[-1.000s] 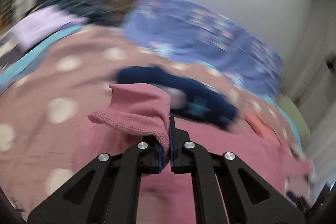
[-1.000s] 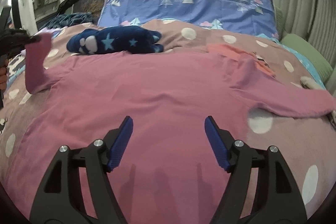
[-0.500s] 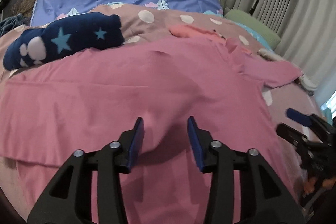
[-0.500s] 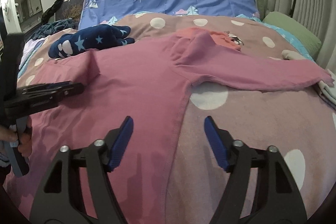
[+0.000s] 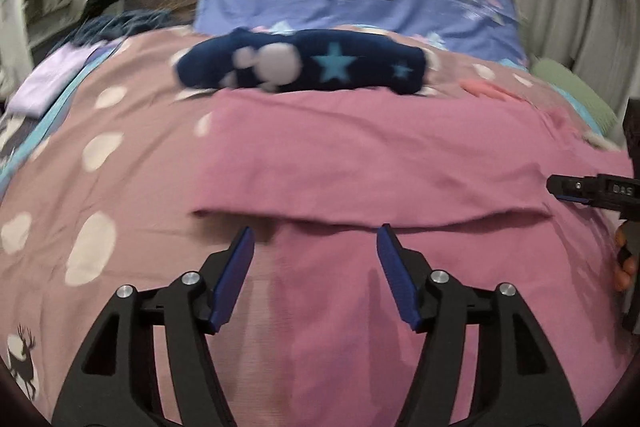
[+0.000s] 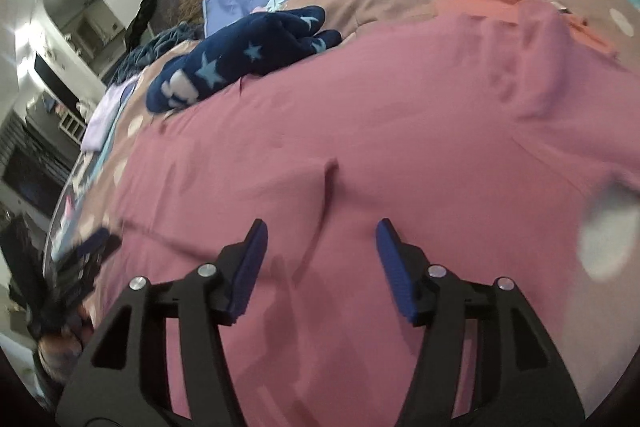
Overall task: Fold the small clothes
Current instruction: 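Fold the held sleeve across the garment body with the left gripper, release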
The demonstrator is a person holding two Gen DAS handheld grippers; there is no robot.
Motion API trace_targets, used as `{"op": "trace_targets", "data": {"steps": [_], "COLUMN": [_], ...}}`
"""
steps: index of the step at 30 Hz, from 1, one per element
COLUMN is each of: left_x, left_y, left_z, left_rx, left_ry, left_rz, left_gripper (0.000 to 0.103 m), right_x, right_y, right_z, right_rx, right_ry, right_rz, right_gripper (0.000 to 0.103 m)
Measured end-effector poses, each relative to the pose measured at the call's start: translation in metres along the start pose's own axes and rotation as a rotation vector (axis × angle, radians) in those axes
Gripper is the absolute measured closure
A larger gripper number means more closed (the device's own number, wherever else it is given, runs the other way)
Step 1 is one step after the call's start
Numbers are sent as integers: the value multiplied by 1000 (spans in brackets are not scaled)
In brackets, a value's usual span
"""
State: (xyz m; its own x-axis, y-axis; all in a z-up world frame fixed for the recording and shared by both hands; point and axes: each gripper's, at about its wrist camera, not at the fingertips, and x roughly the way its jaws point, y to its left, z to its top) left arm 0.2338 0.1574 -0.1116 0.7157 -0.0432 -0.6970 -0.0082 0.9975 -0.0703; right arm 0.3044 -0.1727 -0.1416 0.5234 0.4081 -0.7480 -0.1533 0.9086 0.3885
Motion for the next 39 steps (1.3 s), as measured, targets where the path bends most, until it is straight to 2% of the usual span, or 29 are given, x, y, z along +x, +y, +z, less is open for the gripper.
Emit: {"op": "trace_targets", "data": {"steps": [2, 3, 4, 5, 6, 8, 10, 13, 16, 18, 20, 23, 27, 28, 29, 31, 33, 34, 35, 36, 37, 38, 39], "left_x": [-1, -1, -1, 0, 1, 2, 4, 9, 17, 22, 26, 35, 50, 52, 53, 55, 57, 59, 61, 63, 64, 64, 62], "left_y": [21, 29, 38, 48, 59, 71, 79, 80, 71, 62, 52, 34, 28, 30, 31, 33, 32, 31, 30, 29, 28, 28, 29], "left_z": [1, 3, 4, 4, 5, 5, 4, 4, 6, 7, 10, 15, 23, 25, 26, 29, 31, 32, 33, 34, 35, 37, 38], "left_rx": [-67, -91, -122, -158, -201, -244, -258, -257, -217, -176, -131, -45, -9, -19, -28, -42, -42, -40, -37, -37, -40, -46, -53], "left_ry": [-8, -13, -18, -22, -22, -21, -20, -1, 24, 40, 52, 73, 96, 98, 97, 90, 88, 93, 96, 98, 98, 92, 83], "left_rz": [14, 21, 32, 38, 37, 43, 49, 22, -3, -13, -24, 2, 68, 64, 54, 24, 17, 15, 13, 8, 4, -2, -20], "left_gripper": [35, 33, 31, 31, 31, 31, 31, 31, 31, 31, 30, 30, 32, 41, 57, 61, 61, 61, 61, 60, 60, 68, 86], "right_x": [12, 17, 23, 27, 30, 18, -19, -49, -45, -24, -11, -4, -14, -17, -21, -27, -25, -19, -12, -5, 1, 7, 9], "right_y": [10, 15, 21, 29, 41, 49, 55, 46, 17, -8, -22, -31, -50, -53, -55, -48, -37, -33, -31, -32, -32, -34, -34], "right_z": [9, 11, 12, 12, 14, 21, 37, 62, 78, 79, 73, 71, 75, 75, 73, 66, 54, 49, 46, 43, 42, 41, 40], "right_rx": [-22, -38, -63, -95, -148, -153, -150, -114, -68, -25, -21, -28, 27, 47, 58, 32, -13, -25, -27, -25, -23, -23, -37], "right_ry": [-10, -6, 0, 4, 17, -19, -153, -230, -191, -120, -95, -114, -142, -147, -152, -151, -115, -82, -62, -51, -45, -43, -65], "right_rz": [0, -4, -22, -51, -107, -102, -94, -139, -198, -216, -250, -325, -378, -377, -362, -291, -236, -221, -223, -231, -244, -264, -295], "right_gripper": [34, 34, 44, 80, 101, 102, 101, 101, 101, 101, 101, 101, 99, 96, 95, 95, 81, 60, 51, 51, 57, 82, 97]}}
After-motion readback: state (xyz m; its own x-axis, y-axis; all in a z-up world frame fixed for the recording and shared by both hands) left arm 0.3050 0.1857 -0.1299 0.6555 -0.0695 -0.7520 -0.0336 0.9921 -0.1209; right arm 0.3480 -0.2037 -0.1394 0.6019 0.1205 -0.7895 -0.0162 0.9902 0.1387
